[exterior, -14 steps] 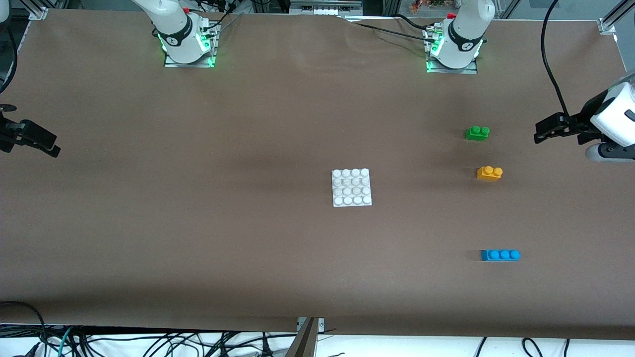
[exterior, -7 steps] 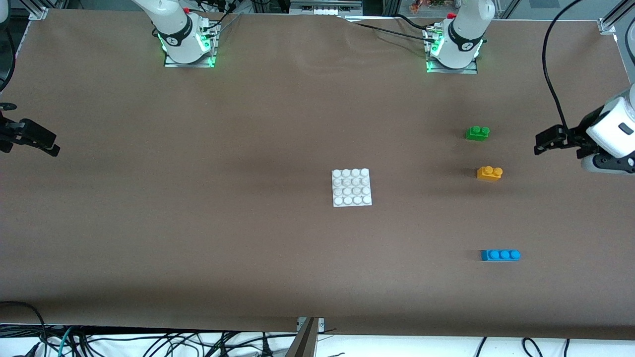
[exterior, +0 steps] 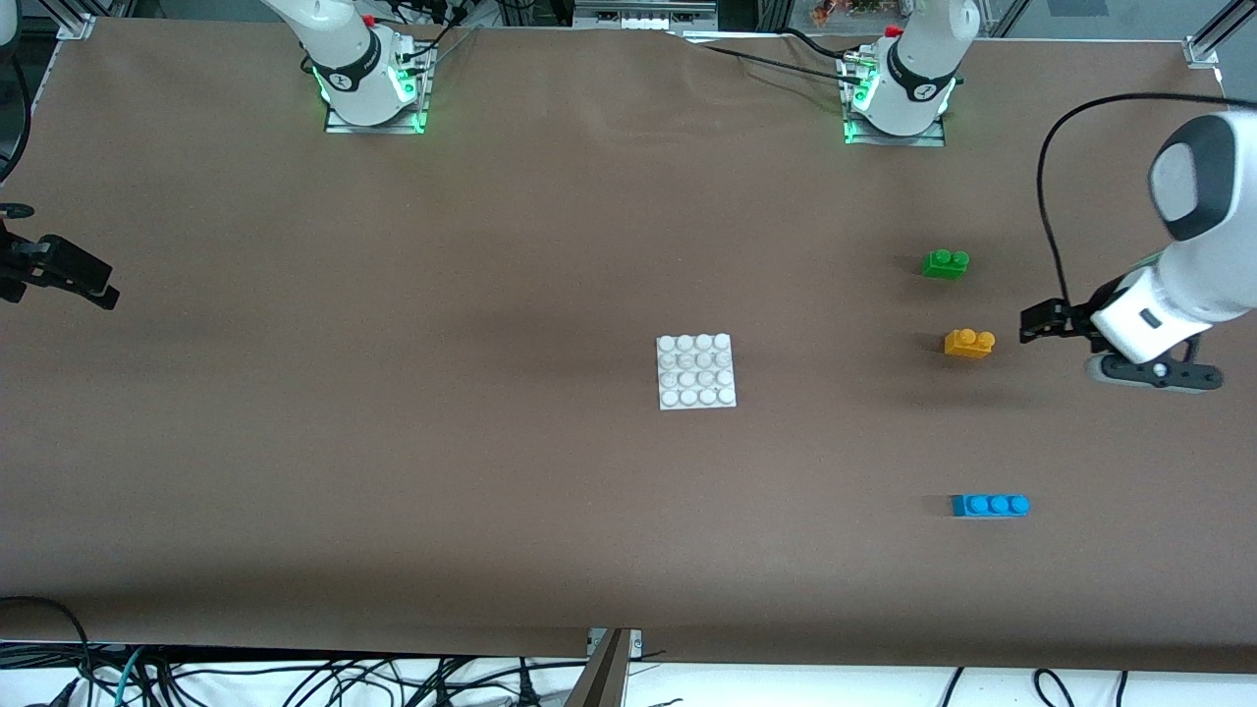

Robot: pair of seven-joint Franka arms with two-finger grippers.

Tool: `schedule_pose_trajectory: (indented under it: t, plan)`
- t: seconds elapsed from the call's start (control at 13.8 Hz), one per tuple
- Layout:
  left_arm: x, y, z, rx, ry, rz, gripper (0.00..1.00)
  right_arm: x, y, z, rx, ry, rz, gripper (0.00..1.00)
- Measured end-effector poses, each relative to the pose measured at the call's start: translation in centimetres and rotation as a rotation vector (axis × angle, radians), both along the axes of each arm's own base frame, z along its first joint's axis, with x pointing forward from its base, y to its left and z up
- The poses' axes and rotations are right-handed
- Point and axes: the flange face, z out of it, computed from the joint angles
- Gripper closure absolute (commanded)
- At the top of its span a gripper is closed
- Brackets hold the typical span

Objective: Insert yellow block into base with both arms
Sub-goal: 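Lower the left gripper onto the yellow brick and grasp it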

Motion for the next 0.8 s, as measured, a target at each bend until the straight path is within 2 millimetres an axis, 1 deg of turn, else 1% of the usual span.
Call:
schedule_pose_trajectory:
  t: [0.15, 0.29, 0.44, 0.51, 0.65, 0.8]
  plan:
    - [-1.4, -0.1, -3.8, 0.008, 0.004, -0.019, 0.00, 0.0, 0.0, 0.0, 0.000, 0.000, 0.002, 0.00]
    - [-3.2, -0.3, -8.0, 0.028, -0.008, -0.046, 0.00, 0.0, 0.0, 0.0, 0.000, 0.000, 0.003, 0.00]
    - [-5.0, -0.5, -11.5, 0.025, -0.014, -0.055, 0.00, 0.0, 0.0, 0.0, 0.000, 0.000, 0.003, 0.00]
    - [-5.5, -0.3, -12.7, 0.023, -0.009, -0.054, 0.00, 0.0, 0.0, 0.0, 0.000, 0.000, 0.004, 0.00]
    - [-5.8, 0.6, -14.2, 0.020, -0.012, -0.050, 0.00, 0.0, 0.0, 0.0, 0.000, 0.001, 0.004, 0.00]
    - [-6.3, 1.0, -15.8, 0.017, -0.031, -0.048, 0.00, 0.0, 0.1, 0.0, 0.000, 0.001, 0.005, 0.00]
